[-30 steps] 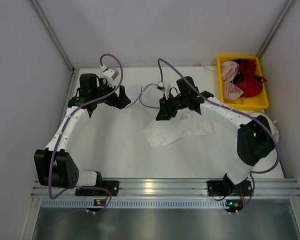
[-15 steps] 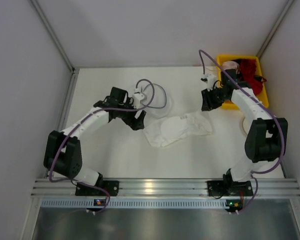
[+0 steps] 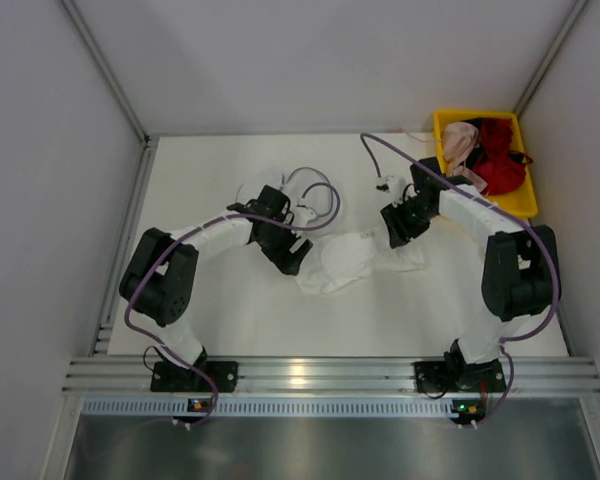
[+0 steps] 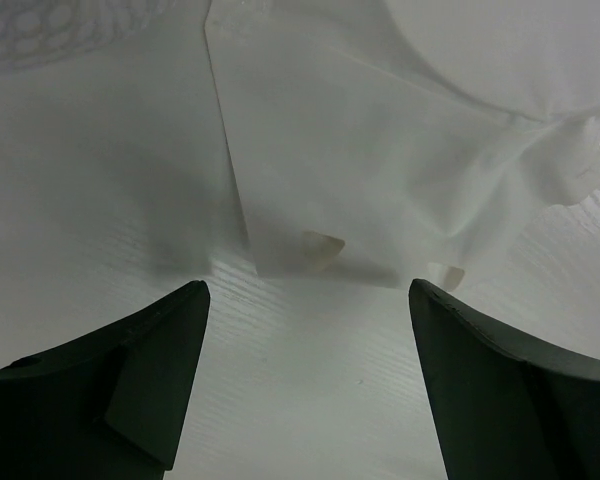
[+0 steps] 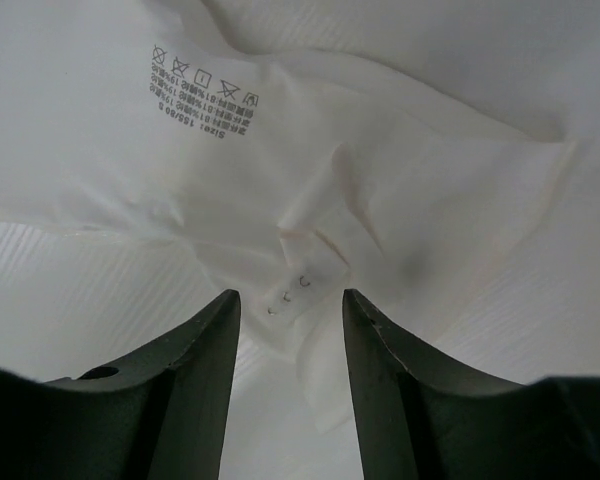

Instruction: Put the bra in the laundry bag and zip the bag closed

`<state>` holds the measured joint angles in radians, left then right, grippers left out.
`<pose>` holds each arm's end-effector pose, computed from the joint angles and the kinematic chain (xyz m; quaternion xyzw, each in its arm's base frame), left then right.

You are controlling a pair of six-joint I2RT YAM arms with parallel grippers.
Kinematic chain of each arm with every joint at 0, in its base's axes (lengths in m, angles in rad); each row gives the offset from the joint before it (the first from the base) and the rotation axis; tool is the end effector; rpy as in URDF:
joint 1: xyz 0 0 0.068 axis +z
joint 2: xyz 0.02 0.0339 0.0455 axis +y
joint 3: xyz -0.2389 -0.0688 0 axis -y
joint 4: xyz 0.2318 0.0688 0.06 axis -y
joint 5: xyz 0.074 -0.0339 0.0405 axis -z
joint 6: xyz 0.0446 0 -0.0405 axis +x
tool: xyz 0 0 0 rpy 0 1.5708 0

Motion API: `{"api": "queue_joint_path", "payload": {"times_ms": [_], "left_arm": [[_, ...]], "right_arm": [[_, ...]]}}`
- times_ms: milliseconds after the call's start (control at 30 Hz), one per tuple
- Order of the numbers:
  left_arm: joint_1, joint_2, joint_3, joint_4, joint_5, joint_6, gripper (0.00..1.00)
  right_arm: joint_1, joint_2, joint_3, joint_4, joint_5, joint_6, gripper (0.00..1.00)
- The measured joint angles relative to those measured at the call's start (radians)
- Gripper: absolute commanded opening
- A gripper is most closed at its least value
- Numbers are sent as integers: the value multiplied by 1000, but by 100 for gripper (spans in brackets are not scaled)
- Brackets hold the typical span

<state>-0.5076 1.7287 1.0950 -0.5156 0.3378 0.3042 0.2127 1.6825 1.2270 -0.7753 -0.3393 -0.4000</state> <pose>0.2789 -0.1721 0.1546 0.4129 0.8718 -0.1845 0.1885 0.3096 0.0820 0.1934 -0.3202 0.9176 0.1501 0.1816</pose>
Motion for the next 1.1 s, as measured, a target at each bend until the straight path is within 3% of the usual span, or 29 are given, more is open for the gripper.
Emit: {"api": "queue_joint_path", "payload": {"times_ms": [200,300,333,367,433,633,900,1000,1100], "left_arm": [[-23,52,22,23,-53,-26,86],[-31,69,35,41,-84,-43,84],[-31,73,37,47,-94,-47,83],[-32,75,39,51,-102,-49,82],[-33,79,40,60,-119,-56,81],[-34,77,30,84,-151,-66,71],[-28,8,-59,102,-171,-53,55],[-17,-17,-85,92,-165,-52,46],[3,-28,-92,65,-135,-51,46]], "right_arm": [[41,73,-33,66,58,34,41],[50,102,-43,100,100,56,26],[51,105,-44,104,111,63,14],[52,105,-44,108,117,66,8],[55,105,-44,117,131,78,0],[53,69,-43,93,122,86,0],[58,-177,-26,8,-56,66,0],[83,-166,-22,8,-105,62,0],[104,-84,-25,22,-138,64,0]]}}
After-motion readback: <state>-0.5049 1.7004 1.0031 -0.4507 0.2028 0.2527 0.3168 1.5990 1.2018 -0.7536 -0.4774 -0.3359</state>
